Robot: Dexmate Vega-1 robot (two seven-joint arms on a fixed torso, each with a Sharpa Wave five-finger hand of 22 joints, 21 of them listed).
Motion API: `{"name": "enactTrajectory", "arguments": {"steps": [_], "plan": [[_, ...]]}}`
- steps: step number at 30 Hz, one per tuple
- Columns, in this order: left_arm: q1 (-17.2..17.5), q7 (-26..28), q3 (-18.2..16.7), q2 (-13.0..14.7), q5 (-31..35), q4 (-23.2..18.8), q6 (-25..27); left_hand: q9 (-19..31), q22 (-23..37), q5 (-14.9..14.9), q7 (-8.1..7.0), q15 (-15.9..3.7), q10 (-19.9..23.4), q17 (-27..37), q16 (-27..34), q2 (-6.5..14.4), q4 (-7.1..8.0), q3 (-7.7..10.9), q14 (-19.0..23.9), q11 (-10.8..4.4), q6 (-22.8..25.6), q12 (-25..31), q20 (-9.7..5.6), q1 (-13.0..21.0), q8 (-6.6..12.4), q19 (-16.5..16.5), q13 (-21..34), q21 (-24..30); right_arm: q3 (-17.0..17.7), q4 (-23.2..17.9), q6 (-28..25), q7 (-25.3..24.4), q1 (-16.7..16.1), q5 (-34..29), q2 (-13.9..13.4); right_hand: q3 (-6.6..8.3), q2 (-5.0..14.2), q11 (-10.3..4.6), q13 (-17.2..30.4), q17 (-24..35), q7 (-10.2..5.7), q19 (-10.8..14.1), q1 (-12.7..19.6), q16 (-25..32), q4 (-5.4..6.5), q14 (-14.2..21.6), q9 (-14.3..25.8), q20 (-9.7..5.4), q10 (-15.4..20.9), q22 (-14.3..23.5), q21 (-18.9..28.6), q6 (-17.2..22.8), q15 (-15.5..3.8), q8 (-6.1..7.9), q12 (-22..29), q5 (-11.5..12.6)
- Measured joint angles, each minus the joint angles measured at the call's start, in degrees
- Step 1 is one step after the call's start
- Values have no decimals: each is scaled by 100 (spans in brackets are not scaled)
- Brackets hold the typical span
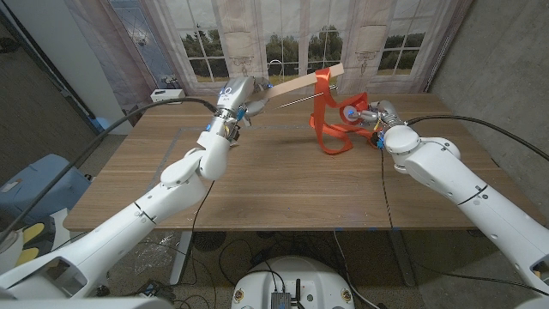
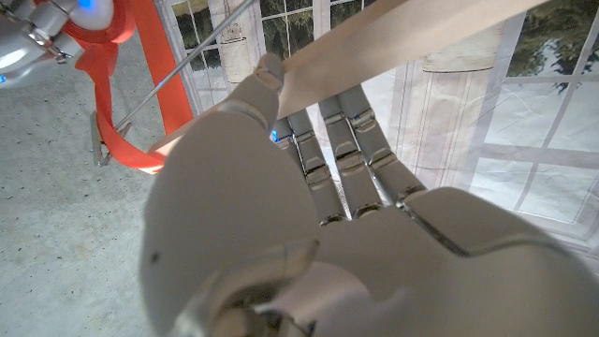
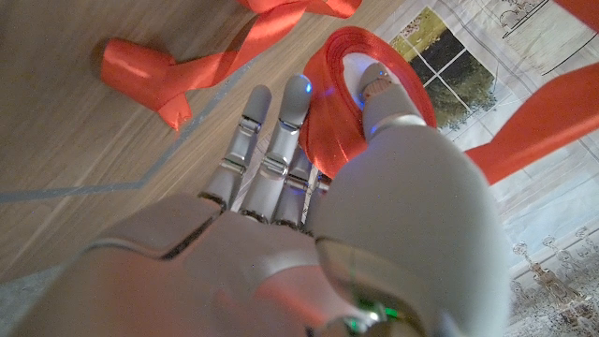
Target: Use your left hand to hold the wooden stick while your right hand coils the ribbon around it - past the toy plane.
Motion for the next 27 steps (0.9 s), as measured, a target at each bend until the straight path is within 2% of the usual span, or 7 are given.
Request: {"name": "enactTrajectory", "arguments": {"steps": [4, 14, 18, 27], "plan": [[138, -140, -123, 80, -165, -117, -109, 1, -1, 0, 0, -1, 0, 28, -1, 0, 0, 0, -1, 0, 0, -1, 0, 0, -4, 0, 0, 0, -55, 119, 121, 54, 118, -106, 23, 0, 0, 0, 0, 0, 0, -30, 0, -7, 0, 0, 5, 31, 0, -22, 0, 0, 1, -8, 0, 2], [397, -479, -374, 244, -597, -310, -316, 1, -2, 0, 20, 1, 10, 37, -26, 0, 0, 0, 23, -10, 22, -22, 1, 0, -20, -40, 1, 41, -106, 251, 310, 249, 368, -279, 19, 0, 0, 0, -1, 24, 0, -60, 0, -7, 0, 1, 38, 0, 0, -27, 45, 0, 2, -22, 0, 2], [452, -665, -436, 290, -744, -352, -355, 2, 1, 0, 20, 1, 10, 50, 0, 0, 0, 0, 23, -11, 22, -26, 1, 0, -20, -40, 31, 41, -105, 281, 368, 372, 467, -294, 0, 0, 0, 0, -1, 26, 0, -92, 0, -7, 0, 2, 76, -32, 0, -27, 45, 0, 2, -28, 0, 2], [496, -1095, -512, 379, -995, -416, -309, 2, 2, 0, 20, 1, 42, 73, 0, 0, 0, 0, 23, 19, 22, -44, 1, 0, -21, -40, 31, 64, -35, 299, 433, 586, 652, -233, -38, 0, 1, 0, -2, 26, 0, -123, -1, -28, 0, 3, 76, 0, 0, -27, 76, 0, 3, -29, 0, -2]]}}
